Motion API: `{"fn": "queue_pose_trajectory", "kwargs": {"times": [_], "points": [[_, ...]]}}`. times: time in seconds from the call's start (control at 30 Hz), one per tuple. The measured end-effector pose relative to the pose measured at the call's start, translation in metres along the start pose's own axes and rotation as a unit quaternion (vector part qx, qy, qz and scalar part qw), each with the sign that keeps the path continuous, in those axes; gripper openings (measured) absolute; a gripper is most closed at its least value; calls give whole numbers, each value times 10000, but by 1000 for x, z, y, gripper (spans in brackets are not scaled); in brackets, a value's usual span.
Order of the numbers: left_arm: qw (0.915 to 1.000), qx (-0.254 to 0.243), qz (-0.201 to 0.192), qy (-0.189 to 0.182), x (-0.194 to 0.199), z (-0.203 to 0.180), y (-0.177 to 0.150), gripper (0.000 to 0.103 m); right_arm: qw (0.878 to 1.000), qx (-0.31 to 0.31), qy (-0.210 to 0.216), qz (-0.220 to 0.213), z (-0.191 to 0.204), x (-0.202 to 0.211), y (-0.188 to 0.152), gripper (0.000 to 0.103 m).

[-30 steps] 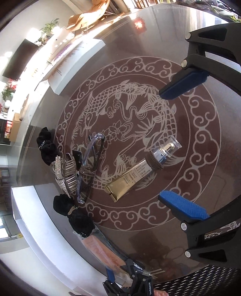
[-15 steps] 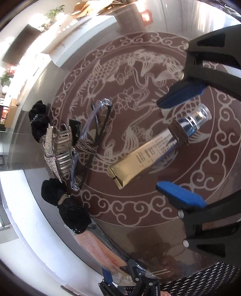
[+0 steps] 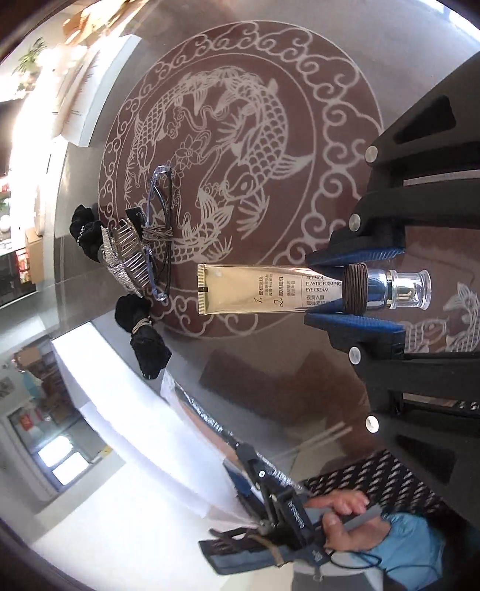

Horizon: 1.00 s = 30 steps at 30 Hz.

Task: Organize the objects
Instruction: 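Carry the phone case and gold tube into the cardboard bin and open both tools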

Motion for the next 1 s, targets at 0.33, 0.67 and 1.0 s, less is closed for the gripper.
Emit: {"fn": "queue_pose_trajectory", "kwargs": {"times": [0.33,0.67,1.0], "points": [[9877,1438,-570,-212,51,48,21,75,9894,-476,958,-978,69,13,57,26],[9725,1809,-1304,672,112,179,105,61,9712,97,2063,-1191,249,-51,155,26],[9972,459,-562,-178,120,119,68,69,9669,456,2129,-1334,291,-58,165,25]]}}
Point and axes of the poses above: each gripper's, at about its wrist camera, not at the fingertips, and x roughly against the way its jaws point, z to its left, y to its top, the point moved 8 cm from there along -x, roughly the way its jaws point, and after that the axes turned 8 degrees about -z, right-handed, at the moved point
